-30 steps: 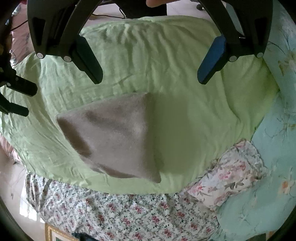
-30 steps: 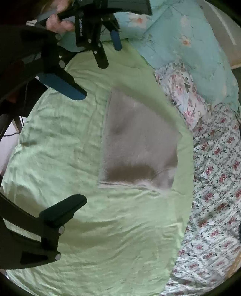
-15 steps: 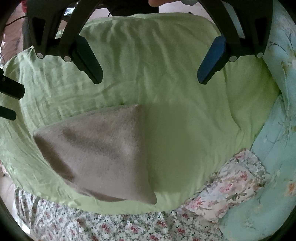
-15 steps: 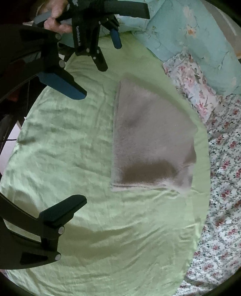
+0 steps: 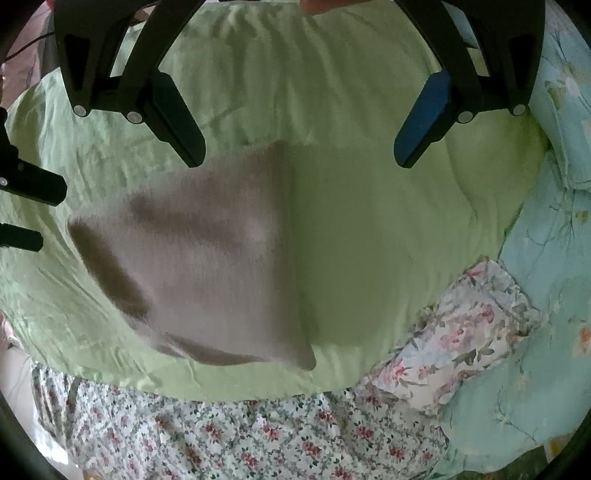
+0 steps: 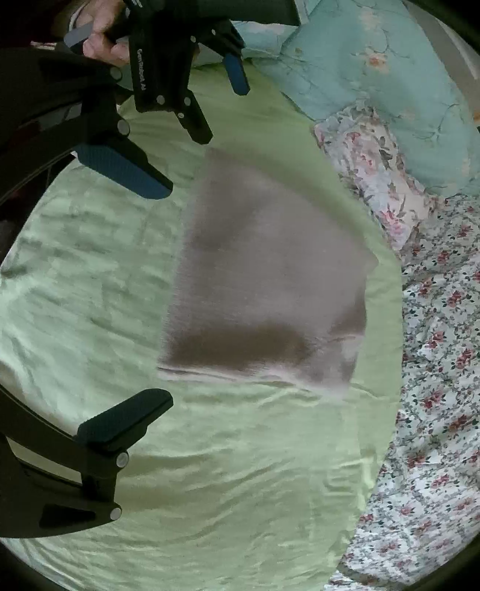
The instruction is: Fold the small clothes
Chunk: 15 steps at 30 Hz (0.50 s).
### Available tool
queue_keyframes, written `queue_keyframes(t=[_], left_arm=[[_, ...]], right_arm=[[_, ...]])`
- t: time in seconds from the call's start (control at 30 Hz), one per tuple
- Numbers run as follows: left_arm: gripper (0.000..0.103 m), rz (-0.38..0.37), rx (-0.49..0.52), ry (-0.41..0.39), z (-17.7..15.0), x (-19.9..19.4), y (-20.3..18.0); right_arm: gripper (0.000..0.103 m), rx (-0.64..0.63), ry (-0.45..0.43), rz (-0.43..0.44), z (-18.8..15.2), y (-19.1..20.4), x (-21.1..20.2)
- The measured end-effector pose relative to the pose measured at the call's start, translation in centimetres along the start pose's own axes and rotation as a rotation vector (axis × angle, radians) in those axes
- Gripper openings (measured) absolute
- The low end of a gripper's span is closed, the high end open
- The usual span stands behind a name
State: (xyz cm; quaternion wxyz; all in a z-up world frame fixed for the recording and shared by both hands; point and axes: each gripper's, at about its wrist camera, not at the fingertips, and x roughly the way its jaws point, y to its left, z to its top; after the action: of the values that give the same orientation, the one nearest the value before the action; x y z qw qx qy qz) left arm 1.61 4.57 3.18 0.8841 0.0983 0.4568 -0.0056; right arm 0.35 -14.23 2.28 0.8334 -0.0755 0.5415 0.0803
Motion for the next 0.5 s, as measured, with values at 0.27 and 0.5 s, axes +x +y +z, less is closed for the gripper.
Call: queue_keyframes(t=[0.27, 0.5], left_arm=[[0.102, -0.01, -0.01, -0.008, 1.0, 0.4, 0.1], [0.102, -0.03, -0.023, -0.01, 2.0, 1.0, 0.2]], right_arm=[[0.102, 0.003, -0.021, -0.003, 1.8, -0.5, 0.2], [0.102, 0.009, -0.022, -0.002, 2.3, -0.4, 0.6]])
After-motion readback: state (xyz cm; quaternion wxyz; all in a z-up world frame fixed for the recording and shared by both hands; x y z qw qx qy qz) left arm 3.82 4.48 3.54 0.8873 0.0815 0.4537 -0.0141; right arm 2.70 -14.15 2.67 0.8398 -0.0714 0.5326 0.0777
